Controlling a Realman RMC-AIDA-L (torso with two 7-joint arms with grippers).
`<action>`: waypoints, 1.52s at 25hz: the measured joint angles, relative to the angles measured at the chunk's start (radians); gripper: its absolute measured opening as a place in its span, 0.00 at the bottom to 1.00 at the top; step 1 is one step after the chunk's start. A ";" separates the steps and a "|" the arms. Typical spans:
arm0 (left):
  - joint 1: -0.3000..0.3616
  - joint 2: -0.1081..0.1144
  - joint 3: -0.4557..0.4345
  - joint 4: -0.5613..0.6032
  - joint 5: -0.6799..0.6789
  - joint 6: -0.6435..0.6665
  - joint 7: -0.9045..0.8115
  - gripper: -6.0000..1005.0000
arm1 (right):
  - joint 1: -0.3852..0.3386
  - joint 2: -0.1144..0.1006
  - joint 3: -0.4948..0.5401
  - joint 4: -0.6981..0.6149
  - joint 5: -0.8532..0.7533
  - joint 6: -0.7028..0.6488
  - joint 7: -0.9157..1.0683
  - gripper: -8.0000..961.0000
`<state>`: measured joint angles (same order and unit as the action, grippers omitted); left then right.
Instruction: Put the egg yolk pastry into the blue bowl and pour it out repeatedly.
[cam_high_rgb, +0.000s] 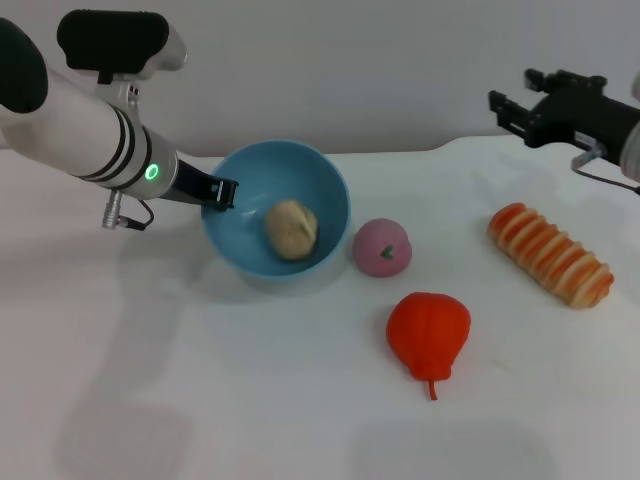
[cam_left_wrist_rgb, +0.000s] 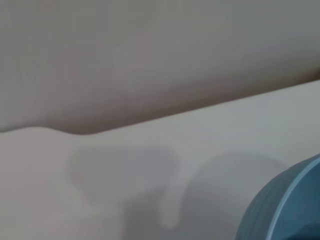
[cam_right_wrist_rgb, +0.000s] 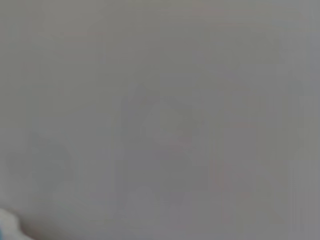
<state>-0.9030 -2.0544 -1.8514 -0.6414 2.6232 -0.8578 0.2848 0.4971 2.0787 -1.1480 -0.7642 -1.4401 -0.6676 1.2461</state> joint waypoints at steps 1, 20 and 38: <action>0.000 -0.001 0.000 0.001 0.000 0.008 0.000 0.00 | -0.009 0.000 0.003 0.013 0.053 0.001 -0.053 0.51; -0.016 -0.003 0.013 -0.010 0.004 0.173 0.003 0.00 | -0.125 -0.011 0.171 0.403 0.981 -0.278 -0.836 0.50; -0.091 -0.006 0.186 -0.192 0.116 0.267 -0.002 0.00 | -0.176 -0.005 0.315 0.599 0.986 -0.423 -0.913 0.50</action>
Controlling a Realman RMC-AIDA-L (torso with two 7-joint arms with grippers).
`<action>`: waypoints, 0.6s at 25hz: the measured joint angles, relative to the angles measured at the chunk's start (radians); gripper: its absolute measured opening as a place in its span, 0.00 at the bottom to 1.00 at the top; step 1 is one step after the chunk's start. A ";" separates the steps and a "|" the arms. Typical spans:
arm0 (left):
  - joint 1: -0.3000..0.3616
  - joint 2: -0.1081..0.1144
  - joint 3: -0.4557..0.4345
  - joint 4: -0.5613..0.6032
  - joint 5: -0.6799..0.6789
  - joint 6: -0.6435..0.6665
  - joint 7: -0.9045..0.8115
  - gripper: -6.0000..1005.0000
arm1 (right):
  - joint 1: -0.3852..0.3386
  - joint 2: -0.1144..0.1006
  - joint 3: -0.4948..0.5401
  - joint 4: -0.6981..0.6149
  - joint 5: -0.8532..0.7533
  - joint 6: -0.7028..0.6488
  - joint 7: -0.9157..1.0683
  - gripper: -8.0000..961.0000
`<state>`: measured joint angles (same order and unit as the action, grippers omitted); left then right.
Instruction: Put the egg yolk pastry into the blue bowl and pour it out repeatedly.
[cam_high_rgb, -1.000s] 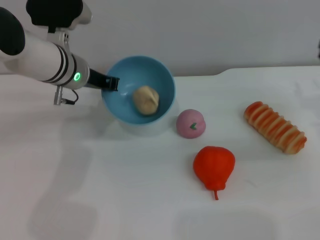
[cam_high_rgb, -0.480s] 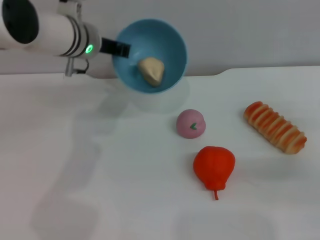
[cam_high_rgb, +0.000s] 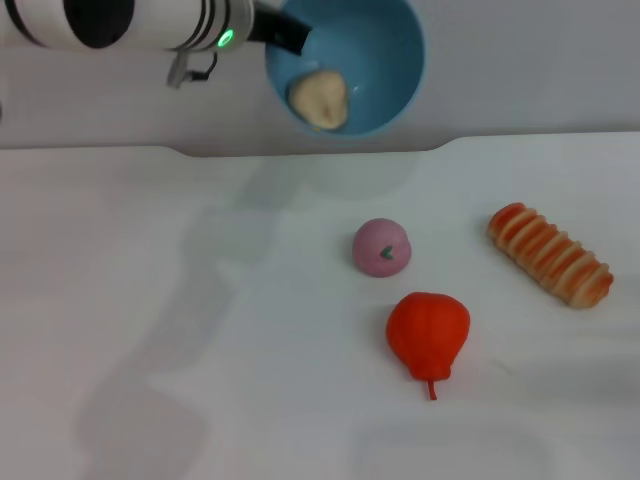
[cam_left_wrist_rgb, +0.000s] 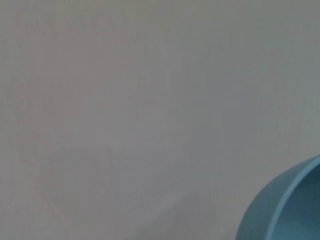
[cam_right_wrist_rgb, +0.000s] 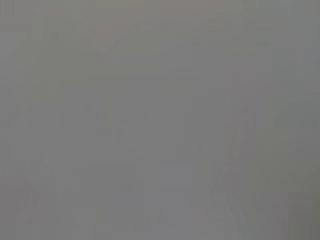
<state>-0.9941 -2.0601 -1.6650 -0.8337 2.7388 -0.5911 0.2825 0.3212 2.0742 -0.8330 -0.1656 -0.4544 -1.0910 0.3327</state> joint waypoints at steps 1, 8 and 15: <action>-0.006 -0.001 0.005 -0.008 0.011 0.000 -0.002 0.00 | -0.003 0.000 0.001 0.004 0.000 -0.002 0.000 0.50; -0.030 -0.006 0.094 -0.079 0.097 0.018 -0.008 0.00 | -0.010 0.001 0.009 0.032 0.000 -0.027 -0.001 0.50; 0.026 -0.008 0.186 -0.170 0.113 0.159 -0.014 0.00 | -0.013 0.001 0.012 0.034 0.000 -0.028 -0.001 0.50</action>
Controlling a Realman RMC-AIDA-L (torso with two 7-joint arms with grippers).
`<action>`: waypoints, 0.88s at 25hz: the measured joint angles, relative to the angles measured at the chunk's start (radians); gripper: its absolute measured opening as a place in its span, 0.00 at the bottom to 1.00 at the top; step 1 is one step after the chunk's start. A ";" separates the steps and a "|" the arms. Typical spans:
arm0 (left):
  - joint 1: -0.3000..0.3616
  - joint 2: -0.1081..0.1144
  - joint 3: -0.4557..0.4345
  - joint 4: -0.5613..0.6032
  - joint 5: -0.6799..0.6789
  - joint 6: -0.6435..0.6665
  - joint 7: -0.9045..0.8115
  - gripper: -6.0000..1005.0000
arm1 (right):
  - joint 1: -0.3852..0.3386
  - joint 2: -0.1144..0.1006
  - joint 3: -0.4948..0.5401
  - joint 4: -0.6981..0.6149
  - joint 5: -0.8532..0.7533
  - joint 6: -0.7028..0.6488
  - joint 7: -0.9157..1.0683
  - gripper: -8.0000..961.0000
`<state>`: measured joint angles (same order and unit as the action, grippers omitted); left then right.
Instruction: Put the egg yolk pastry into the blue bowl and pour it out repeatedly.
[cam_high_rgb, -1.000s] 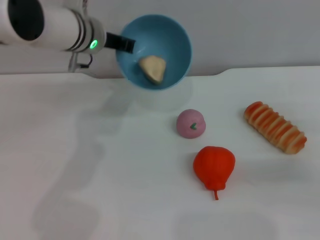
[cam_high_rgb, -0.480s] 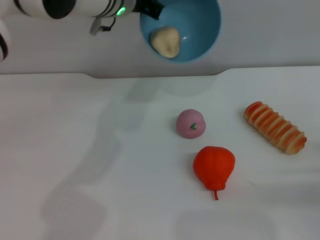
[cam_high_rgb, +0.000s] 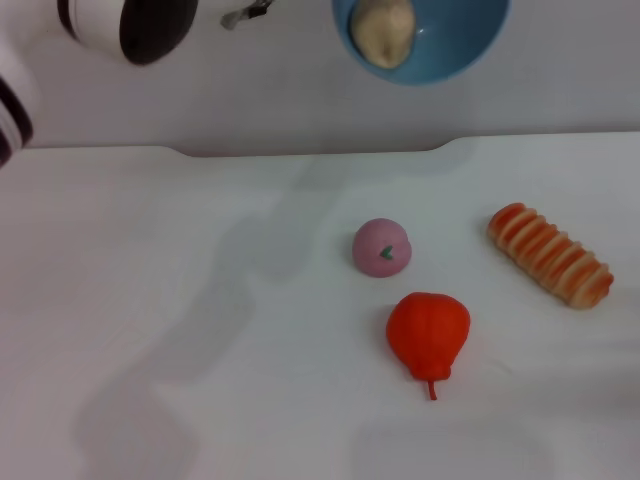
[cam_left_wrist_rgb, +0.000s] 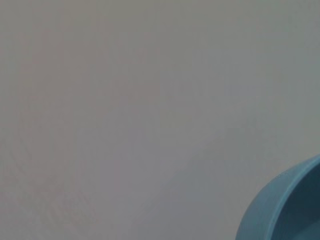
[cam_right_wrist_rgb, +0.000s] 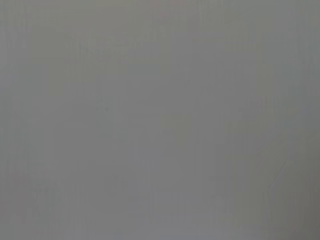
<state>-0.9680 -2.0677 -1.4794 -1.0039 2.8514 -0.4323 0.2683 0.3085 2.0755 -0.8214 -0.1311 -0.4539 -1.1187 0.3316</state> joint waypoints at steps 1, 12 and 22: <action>0.016 0.000 0.016 -0.010 0.000 0.031 0.001 0.00 | 0.001 0.000 0.000 0.000 0.000 0.000 0.000 0.49; 0.117 0.001 0.162 -0.053 -0.001 0.270 0.006 0.00 | 0.010 -0.002 0.016 0.001 0.000 0.005 0.000 0.49; 0.110 -0.002 0.289 -0.006 0.002 0.439 0.059 0.00 | 0.014 -0.003 0.024 0.001 0.000 0.009 0.000 0.49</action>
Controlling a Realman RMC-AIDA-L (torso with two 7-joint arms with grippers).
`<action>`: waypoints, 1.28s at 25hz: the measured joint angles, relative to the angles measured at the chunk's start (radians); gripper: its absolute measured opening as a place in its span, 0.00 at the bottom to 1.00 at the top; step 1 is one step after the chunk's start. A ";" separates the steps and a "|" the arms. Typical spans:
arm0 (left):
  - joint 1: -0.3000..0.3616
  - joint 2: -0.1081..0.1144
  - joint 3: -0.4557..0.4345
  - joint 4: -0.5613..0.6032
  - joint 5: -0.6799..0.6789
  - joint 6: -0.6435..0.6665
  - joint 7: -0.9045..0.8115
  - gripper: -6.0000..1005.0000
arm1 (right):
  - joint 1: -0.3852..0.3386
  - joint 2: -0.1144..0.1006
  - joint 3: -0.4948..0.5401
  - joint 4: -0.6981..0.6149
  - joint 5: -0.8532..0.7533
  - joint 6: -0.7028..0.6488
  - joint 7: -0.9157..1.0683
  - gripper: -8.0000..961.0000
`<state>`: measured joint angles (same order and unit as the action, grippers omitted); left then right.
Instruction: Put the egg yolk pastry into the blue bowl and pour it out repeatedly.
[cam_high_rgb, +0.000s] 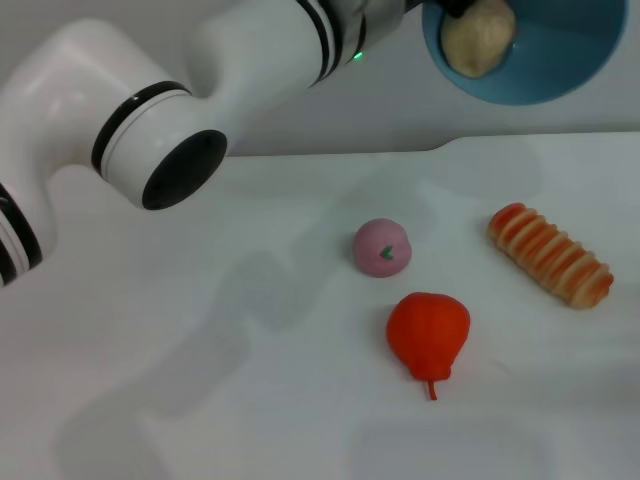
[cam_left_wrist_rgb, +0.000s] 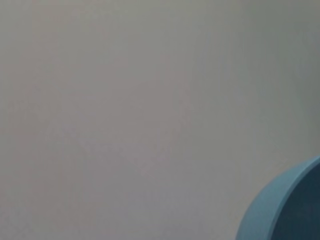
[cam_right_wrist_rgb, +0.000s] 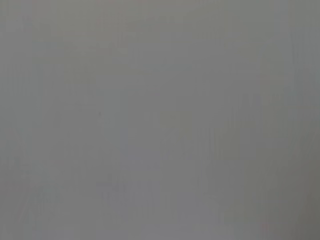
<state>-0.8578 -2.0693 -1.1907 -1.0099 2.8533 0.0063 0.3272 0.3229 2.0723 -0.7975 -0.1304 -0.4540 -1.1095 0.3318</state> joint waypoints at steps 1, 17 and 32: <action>-0.001 0.000 0.001 0.000 0.000 0.000 0.012 0.00 | 0.000 0.000 0.000 0.000 0.000 0.000 0.000 0.49; 0.036 -0.008 0.041 -0.033 -0.007 0.205 0.147 0.00 | -0.001 0.002 0.000 0.015 0.000 -0.002 0.003 0.48; 0.045 -0.009 0.160 0.013 -0.013 0.365 0.182 0.00 | 0.006 0.003 0.000 0.015 0.000 -0.001 0.008 0.48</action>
<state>-0.8124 -2.0784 -1.0304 -0.9972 2.8408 0.3713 0.5087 0.3288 2.0755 -0.7976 -0.1150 -0.4541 -1.1108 0.3399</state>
